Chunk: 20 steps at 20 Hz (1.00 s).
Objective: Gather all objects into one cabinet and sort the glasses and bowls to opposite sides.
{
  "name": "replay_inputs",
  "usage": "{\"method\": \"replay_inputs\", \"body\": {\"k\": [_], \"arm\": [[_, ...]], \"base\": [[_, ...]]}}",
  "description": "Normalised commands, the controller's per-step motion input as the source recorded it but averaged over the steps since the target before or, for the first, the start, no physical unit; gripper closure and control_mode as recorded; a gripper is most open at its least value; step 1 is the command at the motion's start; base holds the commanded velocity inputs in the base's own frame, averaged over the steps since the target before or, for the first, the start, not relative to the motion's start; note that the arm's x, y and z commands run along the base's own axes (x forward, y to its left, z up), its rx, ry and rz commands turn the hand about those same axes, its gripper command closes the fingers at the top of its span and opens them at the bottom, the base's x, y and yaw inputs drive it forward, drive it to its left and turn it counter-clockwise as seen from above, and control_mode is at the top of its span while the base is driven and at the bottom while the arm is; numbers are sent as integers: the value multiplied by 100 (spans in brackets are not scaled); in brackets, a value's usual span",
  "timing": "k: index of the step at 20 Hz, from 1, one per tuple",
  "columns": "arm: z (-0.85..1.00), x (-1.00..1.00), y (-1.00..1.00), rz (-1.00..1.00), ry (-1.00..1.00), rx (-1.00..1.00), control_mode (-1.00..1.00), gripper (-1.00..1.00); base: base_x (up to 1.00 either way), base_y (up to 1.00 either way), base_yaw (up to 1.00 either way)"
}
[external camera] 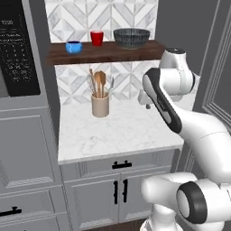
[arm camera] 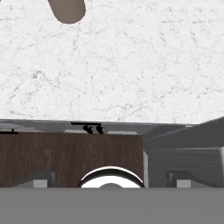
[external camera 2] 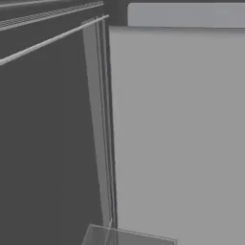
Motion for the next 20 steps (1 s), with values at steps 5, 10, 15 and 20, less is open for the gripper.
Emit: {"method": "replay_inputs", "body": {"k": [5,10,15,20], "arm": [[0,0,0,0,0,0,100,-100],[0,0,0,0,0,0,100,-100],[0,0,0,0,0,0,100,-100],[0,0,0,0,0,0,100,-100]], "base": [[-44,42,0],[-16,69,10],[-3,64,17],[-1,47,22]]}}
